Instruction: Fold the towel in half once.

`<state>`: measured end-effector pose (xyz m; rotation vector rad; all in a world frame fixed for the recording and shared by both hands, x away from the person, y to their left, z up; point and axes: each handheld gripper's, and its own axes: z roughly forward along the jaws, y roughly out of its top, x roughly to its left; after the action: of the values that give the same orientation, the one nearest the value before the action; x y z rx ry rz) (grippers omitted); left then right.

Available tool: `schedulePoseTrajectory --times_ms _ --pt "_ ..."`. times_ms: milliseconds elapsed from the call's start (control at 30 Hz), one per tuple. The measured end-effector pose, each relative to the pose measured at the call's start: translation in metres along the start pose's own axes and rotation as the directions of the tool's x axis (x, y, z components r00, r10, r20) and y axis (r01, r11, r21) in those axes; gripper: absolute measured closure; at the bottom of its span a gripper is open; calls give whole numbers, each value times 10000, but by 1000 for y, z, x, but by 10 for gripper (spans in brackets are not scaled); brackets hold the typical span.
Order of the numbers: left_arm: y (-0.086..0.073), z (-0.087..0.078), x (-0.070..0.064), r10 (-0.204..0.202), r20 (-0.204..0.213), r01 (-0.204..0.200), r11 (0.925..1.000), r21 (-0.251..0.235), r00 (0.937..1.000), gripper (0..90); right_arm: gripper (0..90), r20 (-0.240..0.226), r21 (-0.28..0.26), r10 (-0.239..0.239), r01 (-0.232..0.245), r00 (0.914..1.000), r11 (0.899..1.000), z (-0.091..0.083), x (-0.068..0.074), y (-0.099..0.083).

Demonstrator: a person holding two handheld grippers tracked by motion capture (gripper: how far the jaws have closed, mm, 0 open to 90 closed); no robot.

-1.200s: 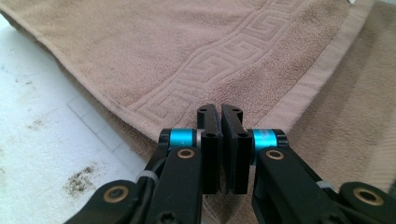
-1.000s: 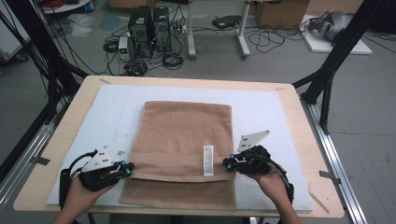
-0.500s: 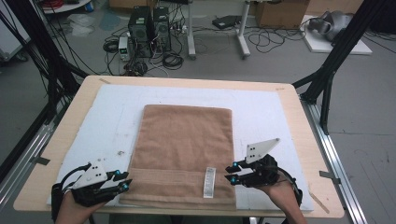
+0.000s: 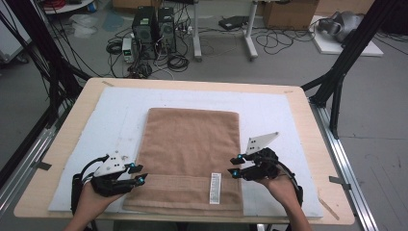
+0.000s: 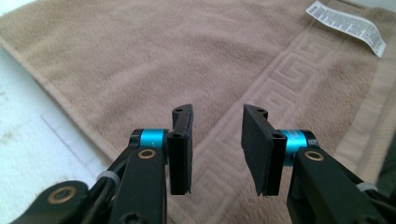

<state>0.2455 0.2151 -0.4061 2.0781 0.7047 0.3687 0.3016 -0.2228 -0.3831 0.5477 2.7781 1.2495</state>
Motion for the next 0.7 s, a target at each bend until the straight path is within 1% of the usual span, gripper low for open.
schedulePoseTrajectory --times_ms 67,133,233,267,300,400,433,467,533,600,667,700 --pt "3 2 3 -82 10 82 10000 -36 10000 622 550 115 -52 13 -12 9999 10000 1 -3 2" --pt "7 3 6 -167 56 168 9998 -59 9998 607 509 178 -86 141 -140 9997 9999 1 -8 5" --pt "12 4 9 -320 80 321 9994 -152 9995 583 437 466 -201 336 -327 9983 9993 1 -16 8" --pt "13 4 10 -356 37 357 9992 -157 9994 573 431 476 -241 464 -453 9978 9987 1 -18 9" --pt "15 4 11 -355 -10 355 9993 -135 9994 563 411 489 -255 473 -460 9977 9986 1 -20 11" --pt "18 4 18 -544 -46 543 9983 -232 9985 523 356 648 -274 513 -496 9966 9984 1 -24 16" --pt "20 4 20 -607 -3 607 9979 -216 9982 522 349 681 -373 516 -492 9963 9981 1 -26 17" --pt "21 5 23 -663 22 663 9976 -182 9978 517 341 807 -495 503 -464 9955 9977 1 -28 17" --pt "22 6 27 -765 -45 764 9969 -197 9971 478 322 1212 -597 604 -534 9908 9968 1 -32 17" --pt "24 7 31 -852 -97 849 9960 -277 9963 474 324 1250 -827 669 -568 9899 9950 1 -34 18" --pt "26 8 34 -890 -221 882 9955 -336 9958 448 324 1474 -948 626 -489 9871 9943 1 -35 19" --pt "28 8 36 -859 -283 849 9958 -349 9959 447 326 1548 -1010 695 -542 9855 9934 1 -37 19"
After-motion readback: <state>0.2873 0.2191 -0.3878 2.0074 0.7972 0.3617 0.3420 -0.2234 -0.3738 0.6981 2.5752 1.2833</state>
